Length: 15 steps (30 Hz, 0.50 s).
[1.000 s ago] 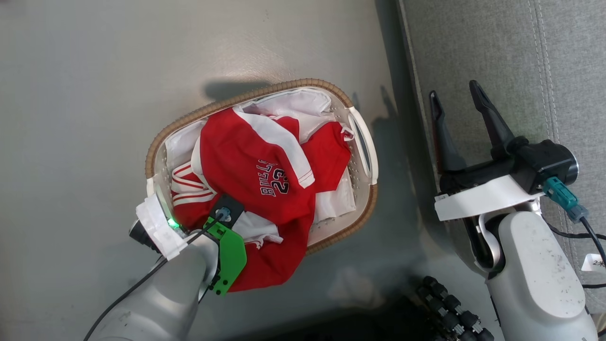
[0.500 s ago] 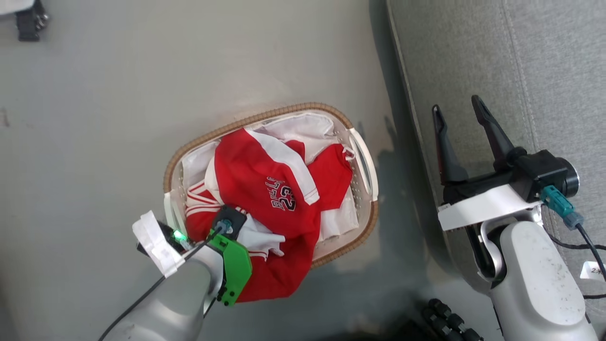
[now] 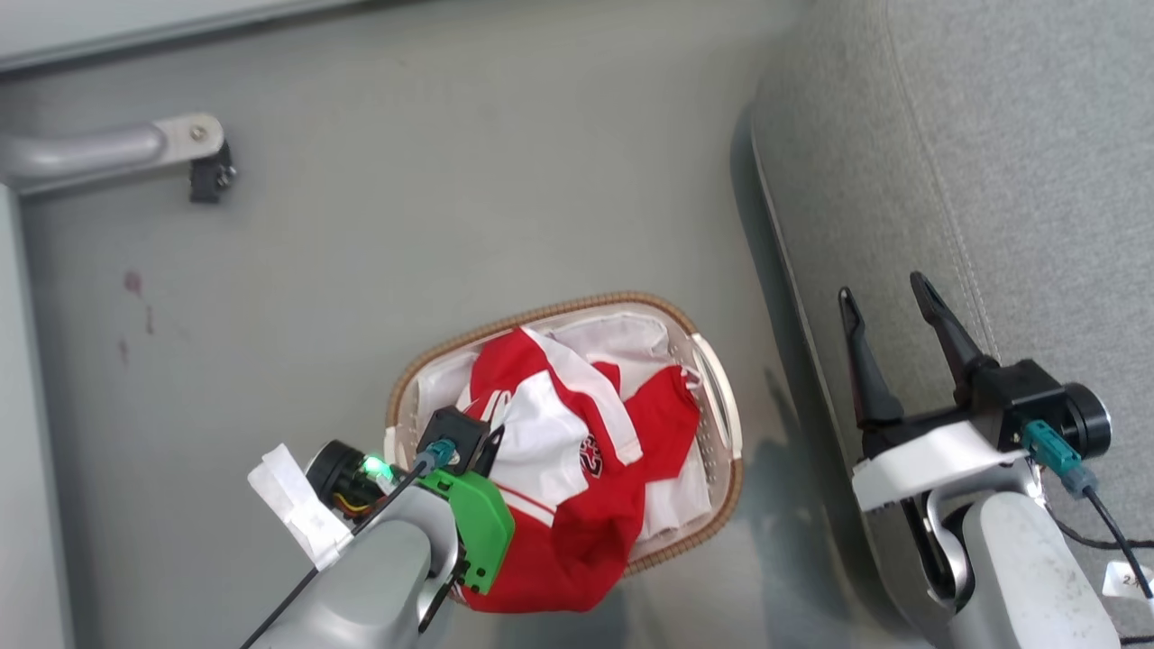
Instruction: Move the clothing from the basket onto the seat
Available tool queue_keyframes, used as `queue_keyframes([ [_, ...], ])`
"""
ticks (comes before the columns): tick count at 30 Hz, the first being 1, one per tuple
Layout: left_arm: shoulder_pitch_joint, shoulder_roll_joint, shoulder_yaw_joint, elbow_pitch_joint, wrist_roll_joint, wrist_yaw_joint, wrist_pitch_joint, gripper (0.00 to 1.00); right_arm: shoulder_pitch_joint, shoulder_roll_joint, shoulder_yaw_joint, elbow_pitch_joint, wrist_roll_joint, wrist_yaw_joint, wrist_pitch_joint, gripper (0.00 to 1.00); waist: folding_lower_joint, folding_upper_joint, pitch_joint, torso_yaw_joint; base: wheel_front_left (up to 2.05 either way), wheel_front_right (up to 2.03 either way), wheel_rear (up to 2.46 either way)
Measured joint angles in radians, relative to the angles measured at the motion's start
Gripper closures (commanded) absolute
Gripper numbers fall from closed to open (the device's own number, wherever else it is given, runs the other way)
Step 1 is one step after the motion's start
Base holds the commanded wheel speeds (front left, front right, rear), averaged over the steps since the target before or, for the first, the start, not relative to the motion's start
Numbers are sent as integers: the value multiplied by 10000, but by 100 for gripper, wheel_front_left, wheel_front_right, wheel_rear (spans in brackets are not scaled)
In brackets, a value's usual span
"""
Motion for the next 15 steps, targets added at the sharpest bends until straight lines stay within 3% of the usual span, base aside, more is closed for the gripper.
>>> queue_keyframes([
  [3, 35, 86, 219, -715, 10, 109, -33, 100, 292, -2, -40, 73, -65, 0, 0, 0, 0, 0, -570, 129, 0, 0, 0],
  [15, 747, 1363, 1114, -4778, 1254, 322, -59, 100, 1521, -2, -77, 253, -240, 0, 0, 0, -1, 0, -2969, 498, 0, 0, 0],
])
